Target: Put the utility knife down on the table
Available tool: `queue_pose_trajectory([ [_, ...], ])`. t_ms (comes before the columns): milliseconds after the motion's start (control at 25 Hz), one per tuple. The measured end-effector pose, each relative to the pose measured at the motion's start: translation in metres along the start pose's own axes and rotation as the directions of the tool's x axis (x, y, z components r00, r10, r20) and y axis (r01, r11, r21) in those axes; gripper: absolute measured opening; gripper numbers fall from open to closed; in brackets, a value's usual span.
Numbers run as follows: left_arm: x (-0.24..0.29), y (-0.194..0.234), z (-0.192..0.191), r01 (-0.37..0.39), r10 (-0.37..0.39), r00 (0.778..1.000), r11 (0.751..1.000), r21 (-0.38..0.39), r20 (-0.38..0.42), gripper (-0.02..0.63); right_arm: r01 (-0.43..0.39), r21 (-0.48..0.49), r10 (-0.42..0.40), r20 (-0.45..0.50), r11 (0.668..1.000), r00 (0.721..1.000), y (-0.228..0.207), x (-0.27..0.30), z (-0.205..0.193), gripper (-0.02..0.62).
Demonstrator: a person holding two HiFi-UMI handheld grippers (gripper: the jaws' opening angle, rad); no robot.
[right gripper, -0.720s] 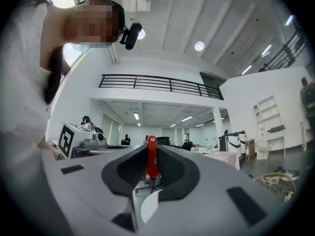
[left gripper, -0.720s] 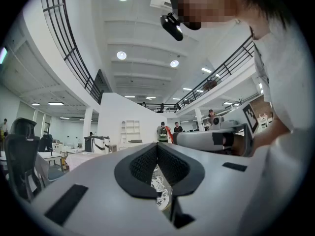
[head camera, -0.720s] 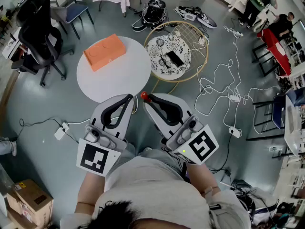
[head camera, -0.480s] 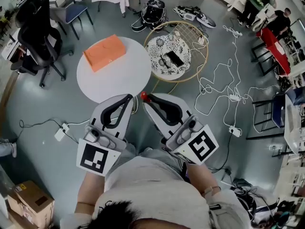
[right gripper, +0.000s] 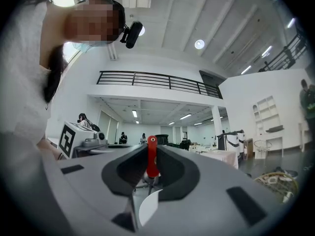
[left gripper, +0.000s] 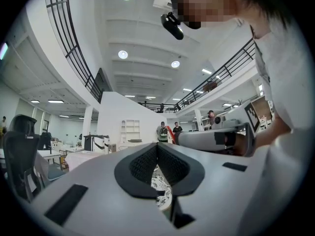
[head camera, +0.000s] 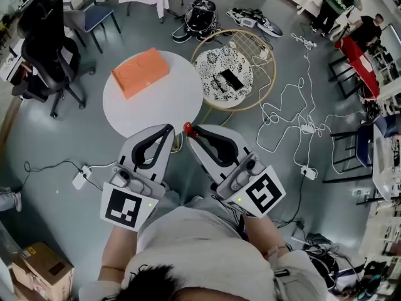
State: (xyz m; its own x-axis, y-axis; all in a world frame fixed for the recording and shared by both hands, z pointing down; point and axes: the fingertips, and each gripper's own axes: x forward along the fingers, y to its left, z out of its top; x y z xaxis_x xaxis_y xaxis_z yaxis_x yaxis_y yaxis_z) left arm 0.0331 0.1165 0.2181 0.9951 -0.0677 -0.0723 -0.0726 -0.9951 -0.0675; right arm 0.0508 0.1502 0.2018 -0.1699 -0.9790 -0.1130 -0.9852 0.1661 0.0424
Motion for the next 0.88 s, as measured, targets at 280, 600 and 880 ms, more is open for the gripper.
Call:
queue_pose_trajectory([
  [280,-0.003,0.039,-0.004,-0.004,0.004,1.0,1.0,0.0,0.007,0.011,0.005,-0.011,-0.005,-0.001,1.0,1.0,-0.001,0.039,-0.007,0.059],
  [600,-0.015,0.083,-0.014,0.004,-0.004,1.0,1.0,-0.006,0.001,0.011,0.027,-0.02,-0.027,-0.001,0.999,1.0,0.0,0.083,-0.015,0.058],
  [880,-0.008,0.103,-0.022,-0.016,0.016,1.0,0.999,-0.028,-0.008,0.01,0.028,0.006,-0.028,-0.033,1.0,0.999,-0.019,0.101,-0.028,0.058],
])
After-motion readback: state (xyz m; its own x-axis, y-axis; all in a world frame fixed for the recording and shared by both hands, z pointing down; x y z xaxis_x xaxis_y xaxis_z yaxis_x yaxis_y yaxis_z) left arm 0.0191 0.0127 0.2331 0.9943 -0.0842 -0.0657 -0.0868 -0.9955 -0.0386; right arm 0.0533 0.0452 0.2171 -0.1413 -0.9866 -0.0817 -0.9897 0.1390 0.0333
